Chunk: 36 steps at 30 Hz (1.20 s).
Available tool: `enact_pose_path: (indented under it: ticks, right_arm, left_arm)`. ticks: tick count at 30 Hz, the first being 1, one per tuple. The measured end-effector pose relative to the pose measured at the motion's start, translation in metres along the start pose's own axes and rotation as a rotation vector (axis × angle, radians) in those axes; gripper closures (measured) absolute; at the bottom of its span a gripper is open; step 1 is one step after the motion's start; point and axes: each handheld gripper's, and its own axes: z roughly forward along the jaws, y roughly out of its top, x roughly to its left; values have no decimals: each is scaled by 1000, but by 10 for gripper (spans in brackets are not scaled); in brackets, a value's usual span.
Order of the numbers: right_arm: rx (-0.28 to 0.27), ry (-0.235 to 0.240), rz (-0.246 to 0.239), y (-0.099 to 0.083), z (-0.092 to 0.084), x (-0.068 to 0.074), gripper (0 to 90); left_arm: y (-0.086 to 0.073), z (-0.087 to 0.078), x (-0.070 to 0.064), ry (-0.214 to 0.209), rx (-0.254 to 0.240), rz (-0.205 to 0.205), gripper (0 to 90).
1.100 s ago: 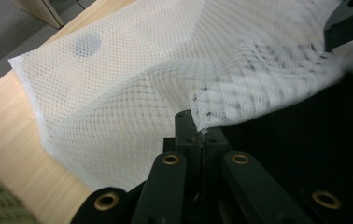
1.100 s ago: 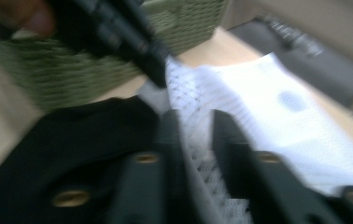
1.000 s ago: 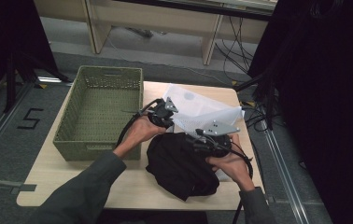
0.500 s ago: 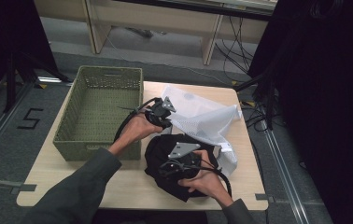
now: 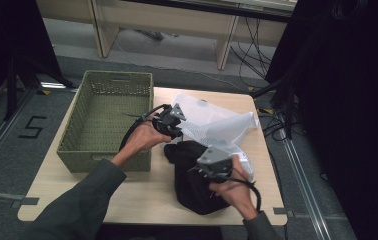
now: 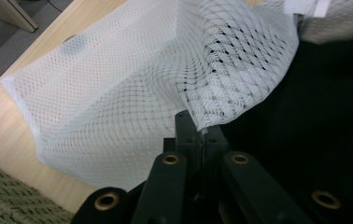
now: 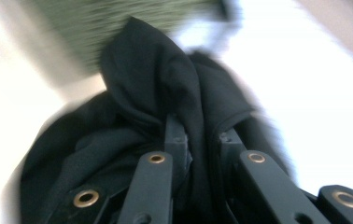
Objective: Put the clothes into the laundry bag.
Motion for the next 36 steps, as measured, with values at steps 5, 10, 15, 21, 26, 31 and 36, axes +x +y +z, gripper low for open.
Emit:
enact_pose_path:
  ticks: [5,10,15,21,26,31,36]
  right_arm:
    - [-12,-74,113,-14,-9,-36,812]
    - [195,-120,174,-49,36,-37,811]
    - [229,-78,223,-49,48,-38,745]
    - [32,-6,330,-31,-1,-51,428]
    - [-92,83,245,-10,-18,-39,387]
    - [-60,177,151,10,15,1,380]
    - [112,64,-7,3,57,5,670]
  left_arm:
    - [1,-2,-1,-4,4,4,891]
    - [2,3,-6,-21,22,22,891]
    - [4,6,-8,-30,24,20,891]
    - [4,10,-4,-35,27,7,891]
    - [6,10,-3,-40,38,8,890]
    - [6,11,-3,-40,29,-2,890]
    - [6,10,-3,-41,47,13,890]
